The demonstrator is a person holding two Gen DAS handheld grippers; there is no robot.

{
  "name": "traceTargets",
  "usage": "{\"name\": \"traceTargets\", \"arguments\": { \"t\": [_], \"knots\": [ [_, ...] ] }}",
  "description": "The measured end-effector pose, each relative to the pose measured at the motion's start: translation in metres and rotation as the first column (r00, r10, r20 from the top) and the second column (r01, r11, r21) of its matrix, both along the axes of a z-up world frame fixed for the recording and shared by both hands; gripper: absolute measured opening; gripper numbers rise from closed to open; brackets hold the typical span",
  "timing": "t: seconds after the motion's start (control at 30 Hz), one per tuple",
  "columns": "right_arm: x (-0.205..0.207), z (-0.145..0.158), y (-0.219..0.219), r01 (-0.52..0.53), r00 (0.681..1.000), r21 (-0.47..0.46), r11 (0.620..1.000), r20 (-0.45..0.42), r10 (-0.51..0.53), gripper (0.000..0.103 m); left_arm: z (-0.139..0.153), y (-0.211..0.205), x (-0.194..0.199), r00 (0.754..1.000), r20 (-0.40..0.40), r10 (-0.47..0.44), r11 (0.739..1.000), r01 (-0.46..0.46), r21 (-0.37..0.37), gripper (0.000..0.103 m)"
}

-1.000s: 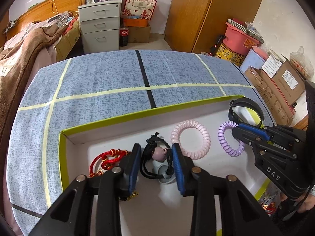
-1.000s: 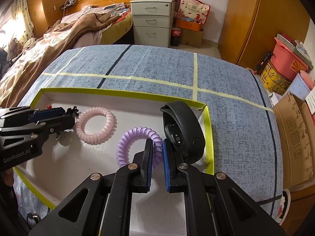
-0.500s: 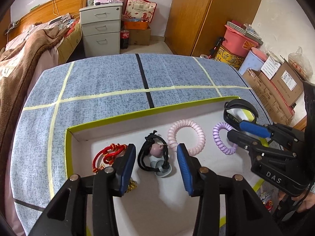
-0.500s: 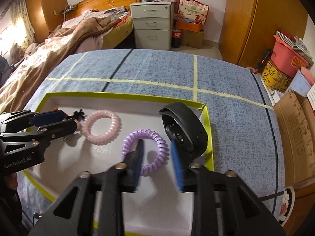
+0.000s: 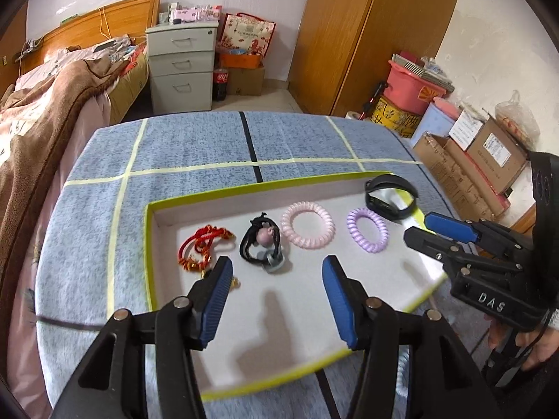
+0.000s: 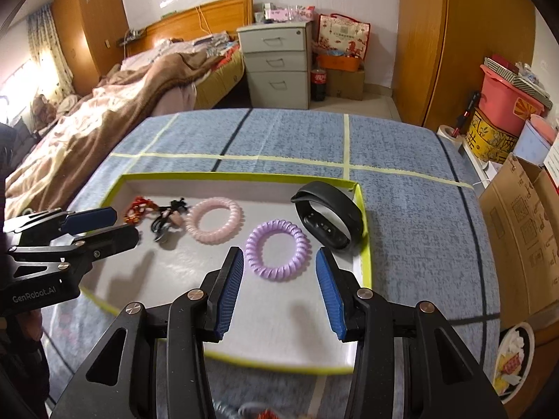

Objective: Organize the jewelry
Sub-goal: 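Move both tools back toward the red tassel and green-bead hair tie, then grasp the red tassel charm with the right gripper while the left gripper grasps the green-bead hair tie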

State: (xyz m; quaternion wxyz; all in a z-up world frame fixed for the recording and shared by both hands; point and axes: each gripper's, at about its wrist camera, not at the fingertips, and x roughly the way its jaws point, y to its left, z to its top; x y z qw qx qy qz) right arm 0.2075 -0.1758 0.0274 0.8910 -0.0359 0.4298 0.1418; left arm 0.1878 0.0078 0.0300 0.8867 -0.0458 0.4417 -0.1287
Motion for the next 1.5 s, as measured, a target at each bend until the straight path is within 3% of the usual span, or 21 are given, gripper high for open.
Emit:
{"name": "traceTargets", "arguments": {
  "t": [0.23,0.47,0.67,1.0,1.5],
  "knots": [
    [-0.032,0.015,-0.019,0.014,0.999,0.029,1.0,0.044,-0.015,0.044,0.013,0.011,-0.036,0.998,0.058,0.025,0.999,-0.023,-0.026,0.057],
    [-0.064,0.011,-0.036,0.013,0.999,0.047,0.999,0.047,-0.015,0.044,0.013,0.016,-0.072,0.996,0.085,0.038,0.998,-0.034,-0.044,0.057],
    [-0.089,-0.004,-0.039,-0.042,0.999,0.013,0.999,0.024,0.042,0.044,0.001,0.024,-0.099,0.996,0.073,0.054,0.997,-0.049,-0.06,0.057],
    [-0.11,-0.029,-0.047,-0.087,0.996,0.06,0.994,-0.015,0.088,0.044,-0.02,0.046,-0.132,0.992,0.035,0.117,0.991,-0.115,-0.072,0.057],
    [-0.117,-0.047,-0.028,-0.146,0.989,-0.03,0.989,-0.041,0.145,0.044,-0.033,0.041,-0.143,0.996,0.01,0.092,0.993,-0.091,-0.079,0.057]
  ]
}}
